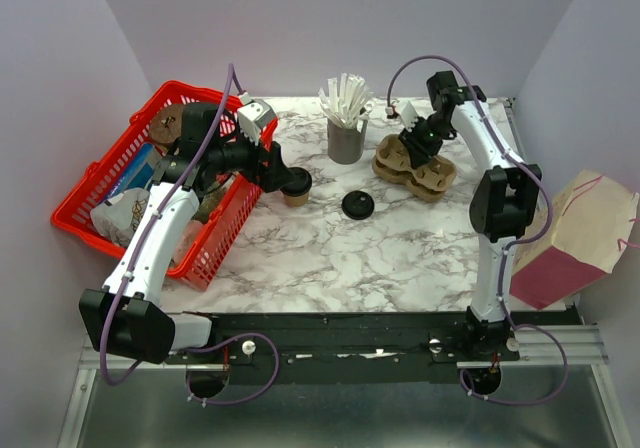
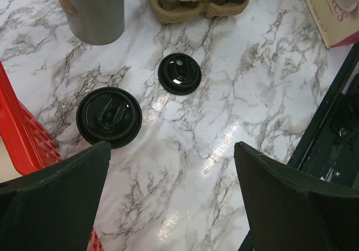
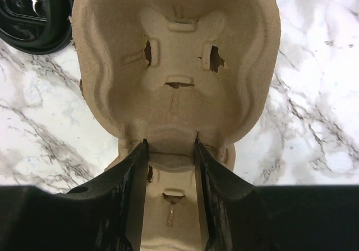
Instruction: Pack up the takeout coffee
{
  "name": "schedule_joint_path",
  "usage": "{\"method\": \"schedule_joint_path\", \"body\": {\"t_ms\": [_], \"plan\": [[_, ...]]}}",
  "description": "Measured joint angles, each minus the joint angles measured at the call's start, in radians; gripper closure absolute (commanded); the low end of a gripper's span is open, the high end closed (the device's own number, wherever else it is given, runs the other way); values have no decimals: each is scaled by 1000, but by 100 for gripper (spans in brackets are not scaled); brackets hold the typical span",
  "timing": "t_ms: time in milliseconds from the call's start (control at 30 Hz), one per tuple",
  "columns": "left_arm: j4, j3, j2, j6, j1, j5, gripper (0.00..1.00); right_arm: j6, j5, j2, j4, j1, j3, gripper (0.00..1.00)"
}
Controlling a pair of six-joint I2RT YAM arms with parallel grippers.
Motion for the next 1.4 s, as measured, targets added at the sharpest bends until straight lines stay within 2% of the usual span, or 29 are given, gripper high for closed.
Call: {"method": "schedule_joint_path", "body": {"t_ms": [200, 367, 533, 667, 900, 1067, 1233, 1400], "plan": [[0, 6, 0, -6, 0, 0, 1, 12, -3, -59, -3, 3, -3, 62], [2, 52, 1, -14, 0, -5, 1, 2, -12, -178, 12, 42, -143, 61], [23, 140, 3, -34, 1, -40, 1, -39, -25, -373, 25, 240, -376, 60], [50, 225, 5, -55, 7, -63, 2, -69, -40, -439, 39, 461, -460, 60], [93, 298, 5, -71, 10, -77, 1, -168, -51, -414, 82, 739, -465, 59], [96, 294, 4, -75, 15, -77, 1, -329, -50, -278, 118, 867, -373, 59], [93, 267, -18, -75, 15, -77, 1, -537, -48, -166, 163, 940, -292, 59], [88, 250, -42, -74, 18, -77, 1, -725, -49, -77, 185, 963, -190, 55]]}}
